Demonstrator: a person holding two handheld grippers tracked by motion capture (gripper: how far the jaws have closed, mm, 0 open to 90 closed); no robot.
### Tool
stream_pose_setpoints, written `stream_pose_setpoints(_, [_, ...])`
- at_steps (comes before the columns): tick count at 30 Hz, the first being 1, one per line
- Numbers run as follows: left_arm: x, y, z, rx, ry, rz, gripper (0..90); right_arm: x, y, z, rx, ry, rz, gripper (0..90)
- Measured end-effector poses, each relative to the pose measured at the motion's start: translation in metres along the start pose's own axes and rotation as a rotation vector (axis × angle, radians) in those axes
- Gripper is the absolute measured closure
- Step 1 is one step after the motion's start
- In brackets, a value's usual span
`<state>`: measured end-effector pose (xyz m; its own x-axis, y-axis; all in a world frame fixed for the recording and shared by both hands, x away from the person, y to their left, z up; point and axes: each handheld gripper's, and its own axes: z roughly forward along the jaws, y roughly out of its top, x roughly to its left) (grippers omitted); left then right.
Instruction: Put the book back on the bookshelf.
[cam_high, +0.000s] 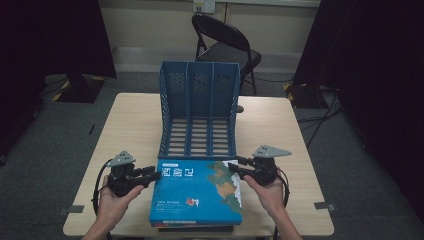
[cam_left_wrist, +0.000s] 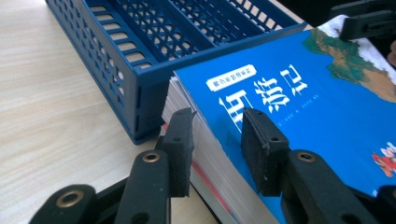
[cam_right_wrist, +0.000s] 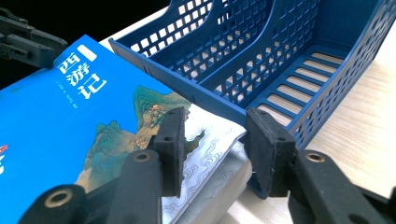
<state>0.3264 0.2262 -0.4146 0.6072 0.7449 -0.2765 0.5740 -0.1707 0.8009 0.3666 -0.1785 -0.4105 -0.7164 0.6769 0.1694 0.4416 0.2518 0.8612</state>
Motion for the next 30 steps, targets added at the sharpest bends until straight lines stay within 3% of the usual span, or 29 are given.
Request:
stream_pose_setpoints(3, [-0.003,-0.002,0.001,-0.009,0.007,0.031,62.0,-0.001,0.000,0.002,0.002,-0.013,0.001,51.7])
stream_pose_setpoints(6, [-0.007,-0.003,0.004,-0.012,-0.002,0.028,60.2,-0.003,0.000,0.004,0.007,0.010,-0.002,55.0])
stream_pose_setpoints(10, [-0.008,-0.002,0.004,-0.003,0.003,0.031,60.5,0.000,-0.001,0.007,0.024,0.000,-0.023,54.6])
stream_pose_setpoints(13, [-0.005,-0.003,0.004,-0.006,-0.016,0.007,60.6,0.000,0.000,0.007,0.039,0.006,-0.021,56.0])
stream_pose_setpoints(19, [-0.008,-0.003,0.004,-0.002,-0.002,0.021,60.6,0.004,0.000,0.006,0.045,-0.005,-0.041,56.0])
stream_pose_setpoints(30, [-0.004,-0.003,0.006,-0.009,-0.043,0.011,60.7,0.009,-0.003,-0.003,0.074,0.010,-0.050,56.4])
